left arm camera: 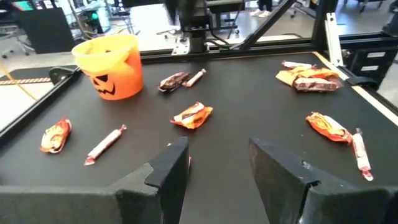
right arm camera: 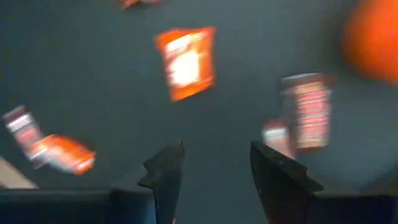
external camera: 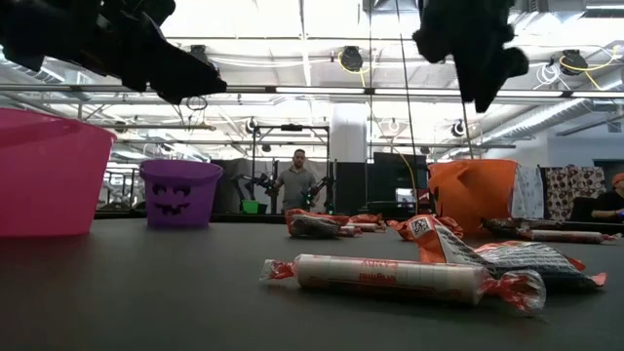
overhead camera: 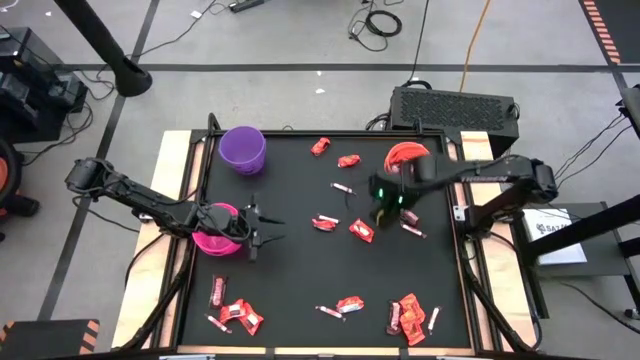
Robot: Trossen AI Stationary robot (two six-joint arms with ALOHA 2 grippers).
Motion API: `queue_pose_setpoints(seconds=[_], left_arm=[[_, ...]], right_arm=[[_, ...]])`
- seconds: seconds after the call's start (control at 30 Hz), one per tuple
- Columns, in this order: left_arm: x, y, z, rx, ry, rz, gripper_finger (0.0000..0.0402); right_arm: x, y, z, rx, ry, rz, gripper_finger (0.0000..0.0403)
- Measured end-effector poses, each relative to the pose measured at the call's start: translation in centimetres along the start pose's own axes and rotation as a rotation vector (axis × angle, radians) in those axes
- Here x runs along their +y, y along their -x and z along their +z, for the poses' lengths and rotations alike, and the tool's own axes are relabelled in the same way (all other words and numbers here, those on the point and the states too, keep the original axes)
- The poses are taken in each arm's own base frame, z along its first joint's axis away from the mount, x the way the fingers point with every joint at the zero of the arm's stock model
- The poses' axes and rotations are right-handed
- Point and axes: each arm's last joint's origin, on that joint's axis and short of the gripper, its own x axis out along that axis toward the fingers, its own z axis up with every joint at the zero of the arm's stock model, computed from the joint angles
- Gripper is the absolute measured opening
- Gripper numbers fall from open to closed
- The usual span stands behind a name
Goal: Sort candy by brand, put in halloween buckets
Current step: Put the brown candy into the orange bucket
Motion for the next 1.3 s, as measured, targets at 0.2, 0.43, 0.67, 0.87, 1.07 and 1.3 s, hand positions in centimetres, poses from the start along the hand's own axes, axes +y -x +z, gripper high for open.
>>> queue_pose_setpoints(seconds=[0.2,0.43,0.67,0.87,1.07,1.3], left_arm=[[0.0,0.0,0.0,0.000,0.003,-0.012,0.0176],[0.0,0.0,0.0,0.001,0.008,-0.012,0.0176],[0.0,0.0,0.0,0.001,0.010,-0.012,0.0176],[0.0,0.0,0.0,0.001,0.010,-0.012,0.0176],[0.0,0.0,0.0,0.002,0.011,-0.012,0.0176],[-0.1,0.0,0.0,0.002,0.011,-0.013,0.0176]], right_arm=[[5.3,-1.8,-6.4,0.034,0.124,0.157,0.0176],[7.9,-5.9,-13.9,0.041,0.336,0.338,0.0176],[6.2,-9.3,-17.3,0.123,0.202,0.277,0.0176],[5.5,-10.4,-18.1,0.136,0.209,0.269,0.0176],[5.7,-10.4,-18.0,0.076,0.200,0.281,0.0176],[6.5,-11.9,-18.1,0.053,0.253,0.281,0.0176]])
